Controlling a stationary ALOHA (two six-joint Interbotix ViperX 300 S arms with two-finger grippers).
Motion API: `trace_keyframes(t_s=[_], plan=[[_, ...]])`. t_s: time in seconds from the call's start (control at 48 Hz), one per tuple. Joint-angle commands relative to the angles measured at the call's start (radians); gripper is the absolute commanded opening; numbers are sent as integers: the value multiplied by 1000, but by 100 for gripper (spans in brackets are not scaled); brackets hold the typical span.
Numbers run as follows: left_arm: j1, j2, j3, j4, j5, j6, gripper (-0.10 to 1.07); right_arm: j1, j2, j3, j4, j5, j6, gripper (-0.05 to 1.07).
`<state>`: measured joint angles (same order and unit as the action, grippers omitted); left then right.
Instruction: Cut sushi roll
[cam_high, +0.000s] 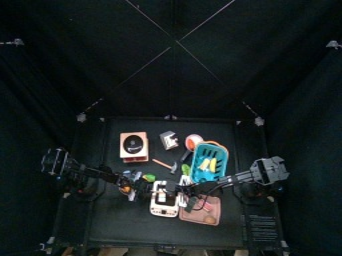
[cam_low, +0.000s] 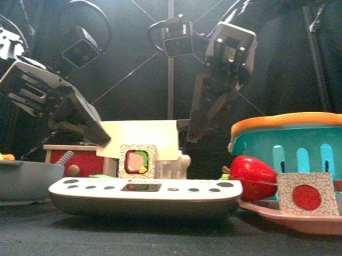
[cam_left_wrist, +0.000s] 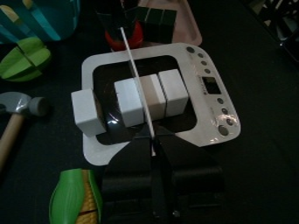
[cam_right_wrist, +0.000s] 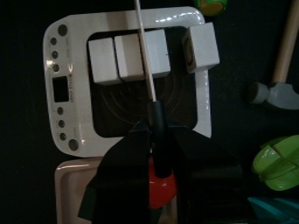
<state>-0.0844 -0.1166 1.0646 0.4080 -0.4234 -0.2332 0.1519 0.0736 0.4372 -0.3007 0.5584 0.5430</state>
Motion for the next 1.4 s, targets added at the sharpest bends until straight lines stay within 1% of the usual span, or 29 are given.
trace_keyframes(t_s=[0.0,0.333,0.667,0.854,1.062,1.375], plan=[[-8,11,2,-2,3,2,35,-5,-12,-5,20,6,3,39],[-8,41,2,-34,3,3,35,-6,23,-5,35,-12,5,39],[-8,57,2,-38,3,3,35,-8,38,-5,54,-14,5,39],[-21,57,2,-37,2,2,35,-5,43,-3,66,-15,3,39],[-52,57,0,-38,3,2,35,5,40,-5,69,-15,3,39],[-54,57,0,-38,3,2,35,9,35,-9,69,-9,3,39]])
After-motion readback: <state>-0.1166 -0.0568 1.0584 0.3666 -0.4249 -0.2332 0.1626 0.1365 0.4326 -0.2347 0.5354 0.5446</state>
